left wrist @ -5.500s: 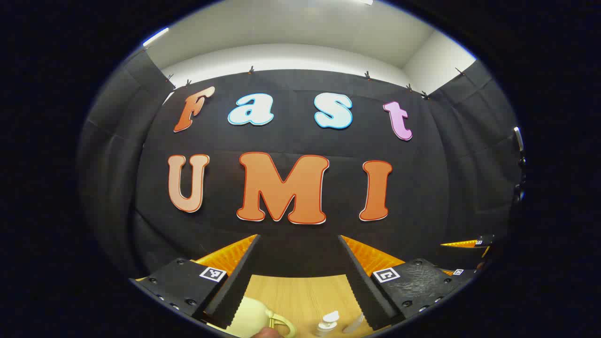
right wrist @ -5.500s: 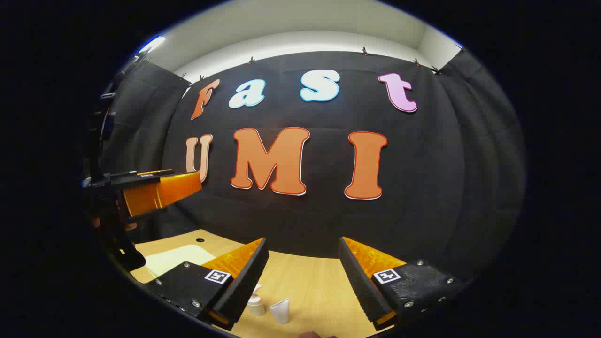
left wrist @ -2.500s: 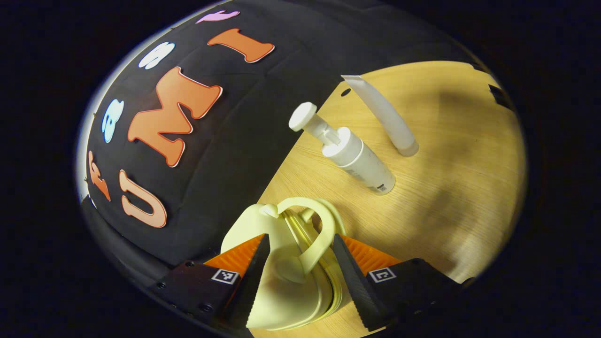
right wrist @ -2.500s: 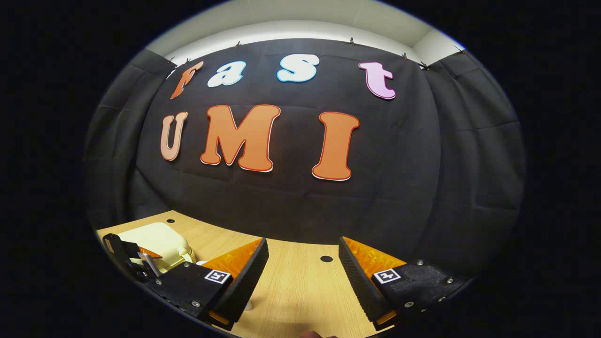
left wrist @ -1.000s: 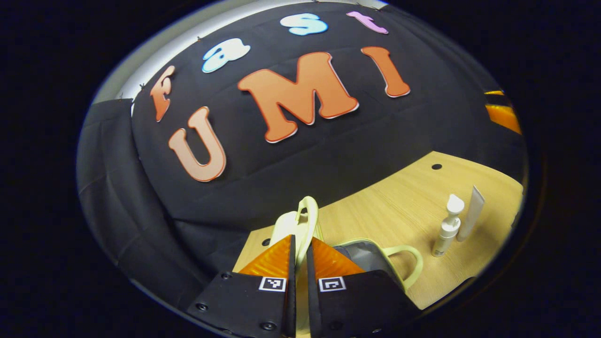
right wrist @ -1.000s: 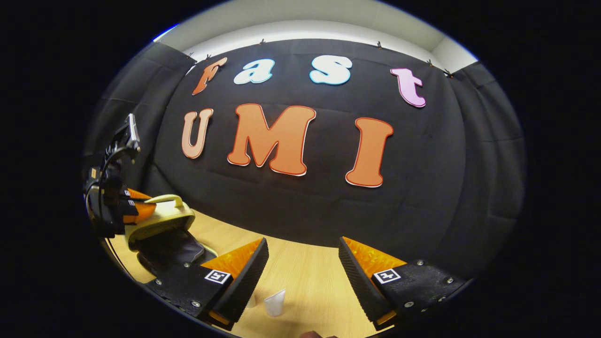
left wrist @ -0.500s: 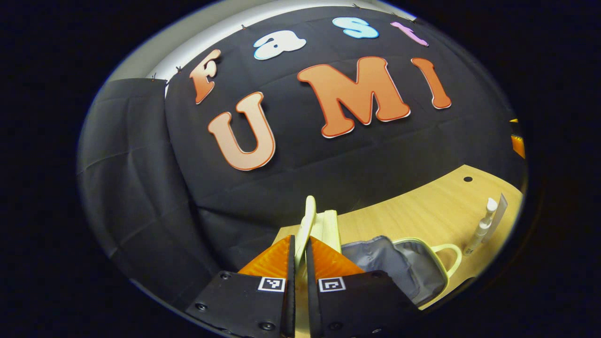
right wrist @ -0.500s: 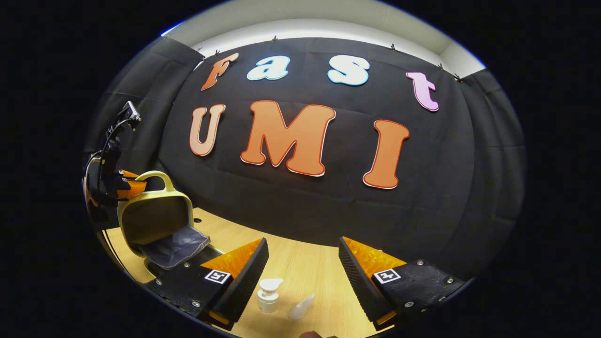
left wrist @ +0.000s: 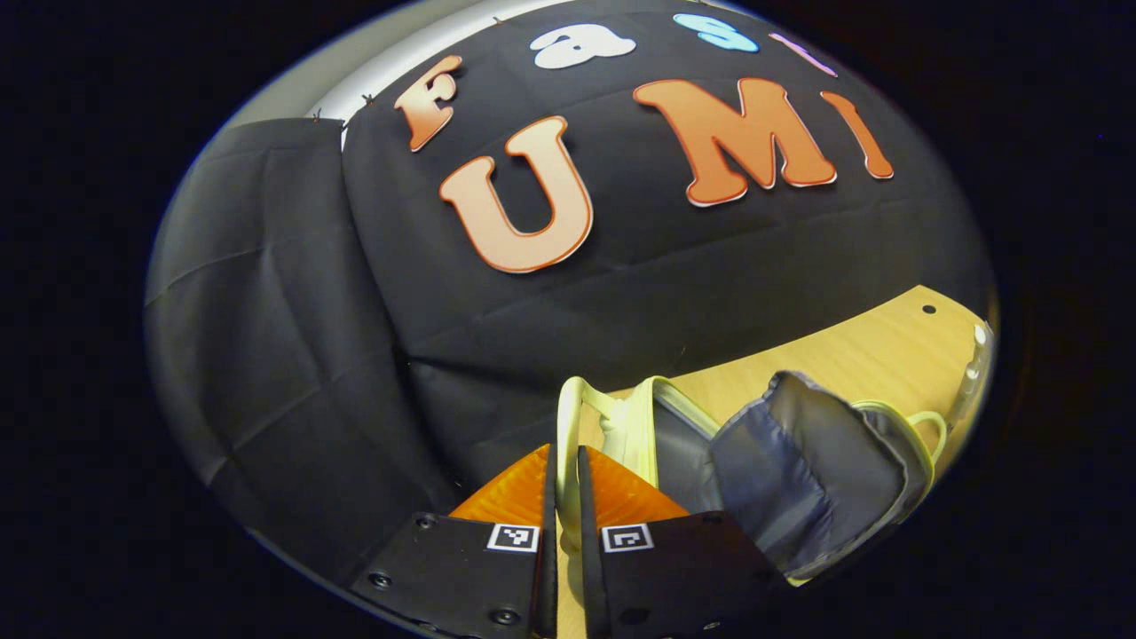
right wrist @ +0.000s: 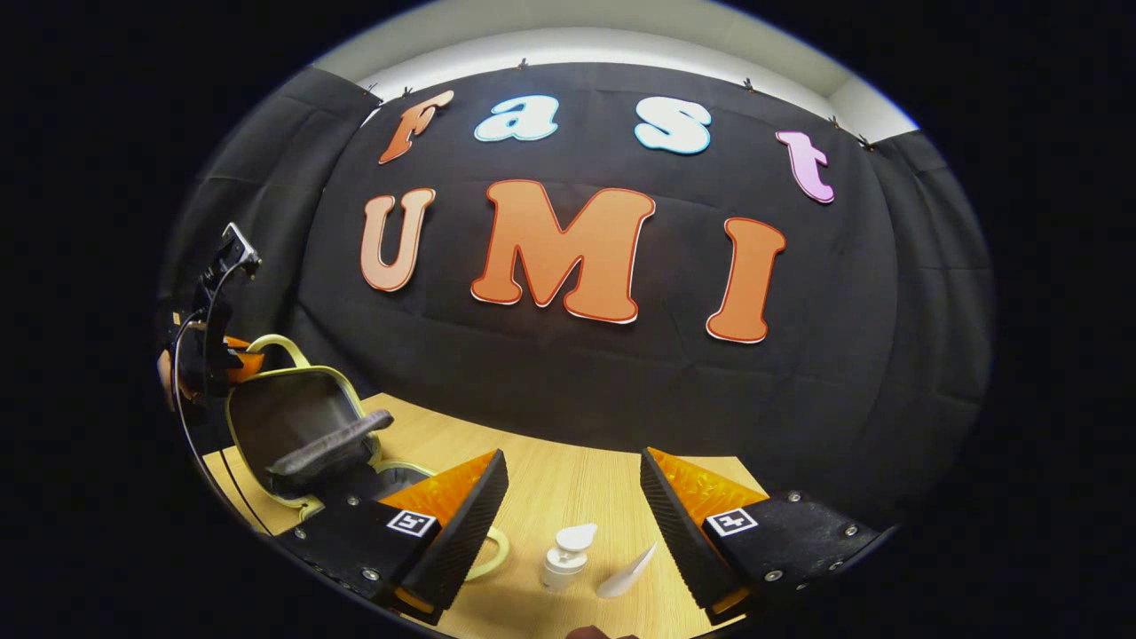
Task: First open the suitcase, pack the skin care products into it, and then close the suitcase.
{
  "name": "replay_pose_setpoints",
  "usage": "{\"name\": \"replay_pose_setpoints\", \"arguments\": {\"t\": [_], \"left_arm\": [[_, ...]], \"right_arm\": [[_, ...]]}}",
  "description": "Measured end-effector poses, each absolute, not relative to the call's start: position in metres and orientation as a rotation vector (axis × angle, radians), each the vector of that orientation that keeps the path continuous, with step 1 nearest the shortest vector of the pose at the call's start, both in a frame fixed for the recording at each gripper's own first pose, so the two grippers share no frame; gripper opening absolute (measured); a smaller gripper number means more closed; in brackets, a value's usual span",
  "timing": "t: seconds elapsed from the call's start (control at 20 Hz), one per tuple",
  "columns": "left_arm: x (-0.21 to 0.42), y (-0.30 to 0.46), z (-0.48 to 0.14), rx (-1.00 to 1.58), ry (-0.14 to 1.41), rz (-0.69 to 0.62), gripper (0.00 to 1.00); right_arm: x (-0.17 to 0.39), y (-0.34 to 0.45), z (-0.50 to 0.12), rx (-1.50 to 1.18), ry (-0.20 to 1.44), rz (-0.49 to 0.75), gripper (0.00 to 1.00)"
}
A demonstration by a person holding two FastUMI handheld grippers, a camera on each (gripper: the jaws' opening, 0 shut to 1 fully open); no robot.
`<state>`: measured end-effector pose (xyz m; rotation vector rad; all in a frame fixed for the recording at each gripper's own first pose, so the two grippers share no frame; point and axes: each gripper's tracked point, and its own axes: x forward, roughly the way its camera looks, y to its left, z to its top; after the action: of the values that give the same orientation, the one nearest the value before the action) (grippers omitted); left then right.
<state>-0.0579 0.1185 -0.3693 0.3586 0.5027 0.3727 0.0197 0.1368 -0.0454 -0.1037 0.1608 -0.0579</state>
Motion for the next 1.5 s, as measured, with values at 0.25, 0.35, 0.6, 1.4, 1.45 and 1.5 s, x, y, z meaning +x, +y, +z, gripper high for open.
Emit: {"name": "replay_pose_setpoints", "arguments": {"t": [0.25,0.35,0.6,1.4,1.45,1.5], "left_arm": [[-0.069,0.152,-0.398,0.338,0.601,0.431,0.11],[-0.077,0.160,-0.412,0.305,0.637,0.449,0.12],[-0.081,0.166,-0.421,0.251,0.657,0.521,0.12],[-0.016,0.005,-0.338,0.208,0.338,0.239,1.00],[-0.015,-0.011,-0.335,0.189,0.327,0.220,0.96],[-0.012,-0.025,-0.333,0.175,0.313,0.208,0.97]], "right_arm": [[0.013,0.141,-0.049,-0.115,0.194,-0.093,0.95],[0.010,0.140,-0.050,-0.113,0.203,-0.107,0.95],[0.005,0.137,-0.055,-0.124,0.225,-0.120,0.95],[0.007,0.074,-0.061,-0.100,0.201,-0.078,0.95],[0.007,0.068,-0.063,-0.102,0.203,-0.071,0.95],[0.007,0.064,-0.065,-0.104,0.207,-0.067,0.95]]}}
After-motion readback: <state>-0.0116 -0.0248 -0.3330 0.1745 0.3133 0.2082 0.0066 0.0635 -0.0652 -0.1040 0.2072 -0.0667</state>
